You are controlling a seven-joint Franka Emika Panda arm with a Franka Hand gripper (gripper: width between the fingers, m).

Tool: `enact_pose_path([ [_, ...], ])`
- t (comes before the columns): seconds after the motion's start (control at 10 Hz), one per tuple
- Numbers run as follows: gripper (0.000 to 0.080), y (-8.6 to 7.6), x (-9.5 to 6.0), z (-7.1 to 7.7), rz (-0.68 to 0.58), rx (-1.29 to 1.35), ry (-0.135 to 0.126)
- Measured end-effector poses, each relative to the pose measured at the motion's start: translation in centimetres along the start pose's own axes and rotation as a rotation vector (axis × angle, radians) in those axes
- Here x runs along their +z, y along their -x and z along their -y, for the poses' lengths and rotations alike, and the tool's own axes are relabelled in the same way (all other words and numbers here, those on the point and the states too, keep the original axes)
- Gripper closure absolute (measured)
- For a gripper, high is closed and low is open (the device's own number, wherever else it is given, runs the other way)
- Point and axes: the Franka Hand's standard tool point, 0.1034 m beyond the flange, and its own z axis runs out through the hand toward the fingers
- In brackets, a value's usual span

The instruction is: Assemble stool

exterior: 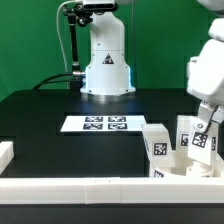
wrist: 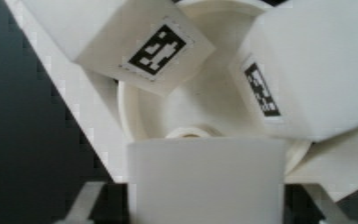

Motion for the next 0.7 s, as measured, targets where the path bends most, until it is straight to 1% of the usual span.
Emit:
enact_pose_path([
  [0.6,0.0459,0.07,0.17,0.10,-0.008,0.354,-0.004],
  [0.7,0.0459,0.25,0.28,0.10,0.001,0.409,-0.012],
])
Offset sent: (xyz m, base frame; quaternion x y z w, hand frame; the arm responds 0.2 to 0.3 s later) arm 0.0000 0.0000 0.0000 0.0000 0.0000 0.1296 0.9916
